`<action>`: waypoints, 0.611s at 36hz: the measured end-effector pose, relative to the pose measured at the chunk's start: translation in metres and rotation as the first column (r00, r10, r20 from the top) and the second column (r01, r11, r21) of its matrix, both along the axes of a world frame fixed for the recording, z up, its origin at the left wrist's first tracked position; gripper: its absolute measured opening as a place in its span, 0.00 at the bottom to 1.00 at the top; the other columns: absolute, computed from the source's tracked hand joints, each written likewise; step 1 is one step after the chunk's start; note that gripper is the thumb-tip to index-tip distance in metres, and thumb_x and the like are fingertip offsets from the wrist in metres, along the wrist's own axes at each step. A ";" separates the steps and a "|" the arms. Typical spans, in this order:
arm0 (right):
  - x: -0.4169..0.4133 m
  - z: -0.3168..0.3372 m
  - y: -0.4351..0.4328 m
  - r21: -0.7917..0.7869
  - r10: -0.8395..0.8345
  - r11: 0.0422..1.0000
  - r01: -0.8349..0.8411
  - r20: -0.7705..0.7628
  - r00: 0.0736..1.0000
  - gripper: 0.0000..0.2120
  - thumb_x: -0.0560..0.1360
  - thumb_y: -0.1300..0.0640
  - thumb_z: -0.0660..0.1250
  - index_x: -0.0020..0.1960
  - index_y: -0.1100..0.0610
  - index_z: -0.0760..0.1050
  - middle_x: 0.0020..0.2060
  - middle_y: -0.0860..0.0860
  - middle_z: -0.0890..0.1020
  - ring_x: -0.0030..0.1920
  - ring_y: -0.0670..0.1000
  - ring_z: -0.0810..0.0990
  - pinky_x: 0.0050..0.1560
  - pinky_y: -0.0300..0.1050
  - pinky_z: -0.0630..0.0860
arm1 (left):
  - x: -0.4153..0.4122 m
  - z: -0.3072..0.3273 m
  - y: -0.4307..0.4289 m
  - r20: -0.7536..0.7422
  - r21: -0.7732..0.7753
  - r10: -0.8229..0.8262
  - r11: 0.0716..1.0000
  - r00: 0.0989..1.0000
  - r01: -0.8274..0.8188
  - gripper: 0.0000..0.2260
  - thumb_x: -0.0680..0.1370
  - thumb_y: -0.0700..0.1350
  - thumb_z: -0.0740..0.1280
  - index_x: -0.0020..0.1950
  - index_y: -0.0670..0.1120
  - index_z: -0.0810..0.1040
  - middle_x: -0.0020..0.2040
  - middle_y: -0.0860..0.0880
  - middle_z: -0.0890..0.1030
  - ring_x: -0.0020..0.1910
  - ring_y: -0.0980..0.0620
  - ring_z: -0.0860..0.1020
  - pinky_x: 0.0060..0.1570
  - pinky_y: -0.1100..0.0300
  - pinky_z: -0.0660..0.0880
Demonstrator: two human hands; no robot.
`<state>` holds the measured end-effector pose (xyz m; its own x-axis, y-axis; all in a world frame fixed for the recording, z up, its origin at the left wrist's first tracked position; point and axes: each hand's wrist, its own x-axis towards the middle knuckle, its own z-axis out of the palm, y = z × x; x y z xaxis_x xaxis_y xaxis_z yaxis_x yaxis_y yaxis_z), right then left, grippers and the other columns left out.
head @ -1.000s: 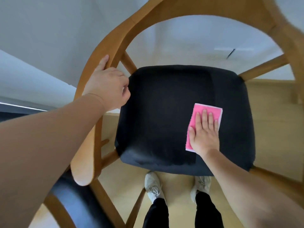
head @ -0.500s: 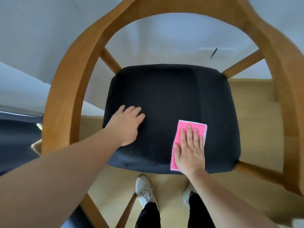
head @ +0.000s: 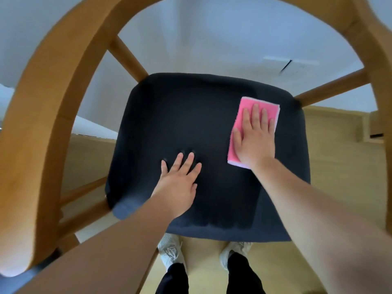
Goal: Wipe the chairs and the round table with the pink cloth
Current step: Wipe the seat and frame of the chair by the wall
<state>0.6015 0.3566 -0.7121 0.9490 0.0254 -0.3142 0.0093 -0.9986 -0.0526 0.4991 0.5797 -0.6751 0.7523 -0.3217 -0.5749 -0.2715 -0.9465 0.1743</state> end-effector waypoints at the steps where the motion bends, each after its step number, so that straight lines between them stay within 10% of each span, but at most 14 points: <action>1: 0.015 0.000 -0.003 -0.004 0.007 1.000 -0.007 0.003 1.000 0.32 0.80 0.42 0.37 0.79 0.56 0.39 0.79 0.56 0.44 0.78 0.59 0.41 0.76 0.52 0.36 | 0.000 0.000 -0.001 -0.008 0.001 -0.002 1.000 1.000 0.002 0.25 0.81 0.53 0.50 0.77 0.53 0.46 0.78 0.49 0.41 0.76 0.44 0.41 0.70 0.37 0.45; 11: 0.094 0.002 -0.027 0.030 0.026 0.999 -0.027 0.028 0.999 0.32 0.80 0.42 0.41 0.80 0.56 0.47 0.78 0.56 0.55 0.77 0.59 0.52 0.77 0.57 0.46 | 0.004 -0.001 -0.002 -0.077 0.019 -0.006 1.000 0.997 0.008 0.25 0.81 0.52 0.50 0.77 0.53 0.45 0.78 0.49 0.40 0.76 0.44 0.39 0.70 0.37 0.44; 22: 0.014 0.002 -0.038 0.014 -0.119 0.993 0.119 0.035 0.992 0.31 0.81 0.42 0.37 0.79 0.56 0.39 0.79 0.57 0.46 0.78 0.58 0.43 0.78 0.54 0.43 | 0.006 0.001 -0.002 -0.079 0.036 -0.029 0.999 0.996 0.032 0.26 0.81 0.53 0.50 0.77 0.53 0.45 0.78 0.49 0.41 0.76 0.44 0.41 0.70 0.36 0.46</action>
